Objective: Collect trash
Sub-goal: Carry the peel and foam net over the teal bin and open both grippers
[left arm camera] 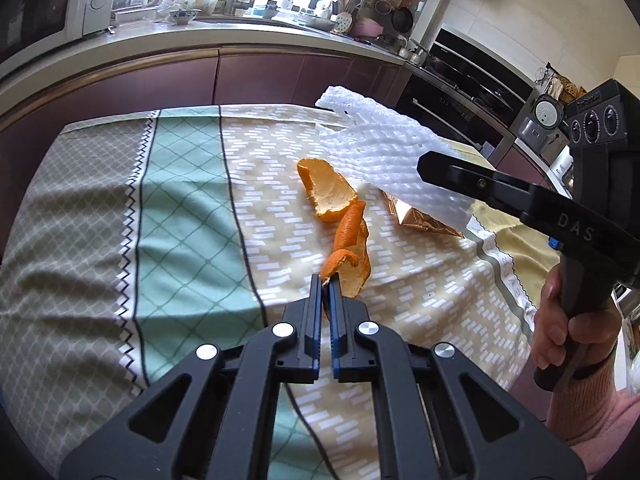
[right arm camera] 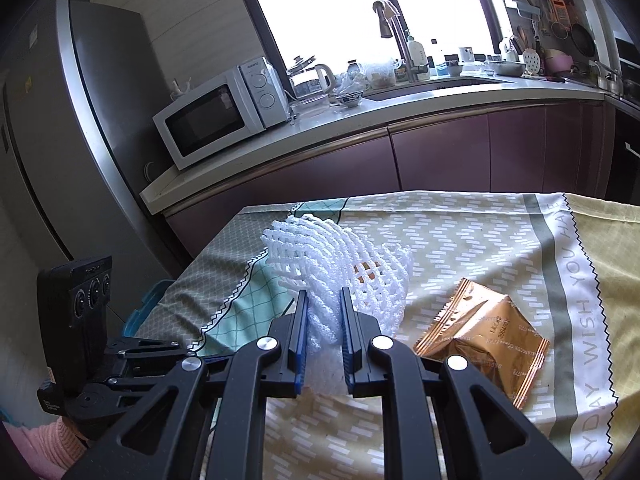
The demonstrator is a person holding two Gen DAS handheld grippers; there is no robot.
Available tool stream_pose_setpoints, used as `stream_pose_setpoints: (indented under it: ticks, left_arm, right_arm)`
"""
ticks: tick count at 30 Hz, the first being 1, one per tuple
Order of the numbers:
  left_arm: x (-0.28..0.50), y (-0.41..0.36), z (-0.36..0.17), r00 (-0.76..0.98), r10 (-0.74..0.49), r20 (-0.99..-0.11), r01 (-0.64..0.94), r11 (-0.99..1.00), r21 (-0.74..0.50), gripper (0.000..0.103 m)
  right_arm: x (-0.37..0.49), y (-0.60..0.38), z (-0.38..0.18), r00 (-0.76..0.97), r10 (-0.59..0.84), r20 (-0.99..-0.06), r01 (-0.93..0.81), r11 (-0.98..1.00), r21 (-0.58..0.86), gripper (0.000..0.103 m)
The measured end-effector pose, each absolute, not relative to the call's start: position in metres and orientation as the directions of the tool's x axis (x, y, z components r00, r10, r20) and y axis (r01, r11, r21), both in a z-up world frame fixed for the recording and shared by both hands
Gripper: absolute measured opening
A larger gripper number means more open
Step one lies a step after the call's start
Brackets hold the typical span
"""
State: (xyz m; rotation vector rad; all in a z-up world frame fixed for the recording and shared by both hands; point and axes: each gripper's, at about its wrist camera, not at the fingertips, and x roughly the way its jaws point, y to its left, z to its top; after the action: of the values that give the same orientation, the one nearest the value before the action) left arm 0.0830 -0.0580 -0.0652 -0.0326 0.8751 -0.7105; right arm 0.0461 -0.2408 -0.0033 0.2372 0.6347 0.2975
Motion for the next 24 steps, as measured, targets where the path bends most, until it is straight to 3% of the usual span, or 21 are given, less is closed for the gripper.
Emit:
stream_pose_setpoints:
  ticks: [14,24]
  left_arm:
    - [0.059,0.085,-0.032,0.627,-0.455,-0.632,0.366,0.888,-0.277,0.004]
    - [0.058,0.227,-0.033,0.731,-0.211,-0.649,0.063,0.968,-0.244,0.004]
  right_arm:
    - [0.074,-0.132,0.000,0.642,0.518,-0.565,-0.428,0.854,0.296,0.013]
    - [0.105,-0.016,0.002,0.513,0.608,-0.606,-0.619,0.751,0.229,0.013]
